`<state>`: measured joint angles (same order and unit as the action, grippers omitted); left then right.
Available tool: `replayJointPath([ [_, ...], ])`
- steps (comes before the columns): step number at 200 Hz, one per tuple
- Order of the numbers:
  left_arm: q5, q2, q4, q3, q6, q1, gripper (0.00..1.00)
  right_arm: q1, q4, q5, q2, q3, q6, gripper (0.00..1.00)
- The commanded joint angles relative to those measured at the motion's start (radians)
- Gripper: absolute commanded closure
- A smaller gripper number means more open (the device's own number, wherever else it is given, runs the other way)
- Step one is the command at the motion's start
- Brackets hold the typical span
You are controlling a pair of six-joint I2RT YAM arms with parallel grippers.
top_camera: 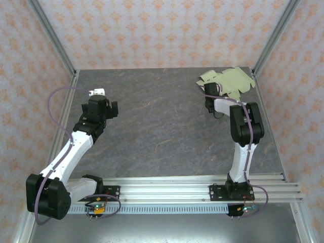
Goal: Fold the paper box
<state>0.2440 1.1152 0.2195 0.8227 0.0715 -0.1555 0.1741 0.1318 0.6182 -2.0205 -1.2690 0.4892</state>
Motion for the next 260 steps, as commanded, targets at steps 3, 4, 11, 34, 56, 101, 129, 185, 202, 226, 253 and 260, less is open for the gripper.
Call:
replayJointPath([
  [3, 0.017, -0.005, 0.001, 0.004, 0.012, -0.002, 0.00, 0.004, -0.042, 0.036, 0.036, 0.018, -0.002, 0.90],
  [4, 0.018, -0.005, 0.001, 0.004, 0.011, -0.002, 0.00, 0.005, -0.042, 0.037, 0.036, 0.017, -0.003, 0.90],
  [11, 0.027, -0.007, -0.005, 0.000, 0.010, -0.001, 0.00, 0.005, -0.041, 0.041, 0.036, 0.017, -0.008, 0.90],
  [34, 0.025, -0.007, -0.017, -0.013, 0.014, -0.002, 0.00, 0.005, -0.017, 0.028, 0.051, 0.014, -0.044, 0.79],
  [56, 0.015, -0.005, -0.020, -0.009, 0.014, -0.003, 0.00, 0.004, 0.010, -0.027, 0.058, 0.024, -0.073, 0.53],
  [101, 0.014, 0.005, -0.016, -0.003, 0.015, -0.002, 0.00, -0.015, 0.034, -0.050, -0.009, 0.011, -0.076, 0.48],
  [129, 0.004, 0.006, -0.014, -0.003, 0.016, -0.002, 0.00, -0.033, 0.065, -0.055, -0.044, -0.038, -0.072, 0.47],
  [185, 0.026, 0.003, -0.018, -0.006, 0.012, -0.002, 0.00, -0.058, 0.057, -0.005, -0.084, -0.060, -0.045, 0.58],
  [202, 0.020, 0.007, -0.020, -0.009, 0.018, -0.002, 0.00, -0.058, -0.016, 0.000, -0.067, -0.024, -0.012, 0.70],
  [226, 0.026, 0.003, -0.017, -0.004, 0.013, -0.002, 0.00, -0.061, -0.167, 0.017, -0.053, 0.034, 0.056, 0.79],
  [253, 0.025, 0.000, -0.009, -0.006, 0.018, -0.002, 0.00, -0.065, -0.278, 0.056, -0.037, 0.069, 0.097, 0.88],
  [260, 0.026, -0.004, -0.006, -0.002, 0.018, -0.001, 0.00, -0.065, -0.299, 0.059, -0.021, 0.080, 0.100, 0.90],
])
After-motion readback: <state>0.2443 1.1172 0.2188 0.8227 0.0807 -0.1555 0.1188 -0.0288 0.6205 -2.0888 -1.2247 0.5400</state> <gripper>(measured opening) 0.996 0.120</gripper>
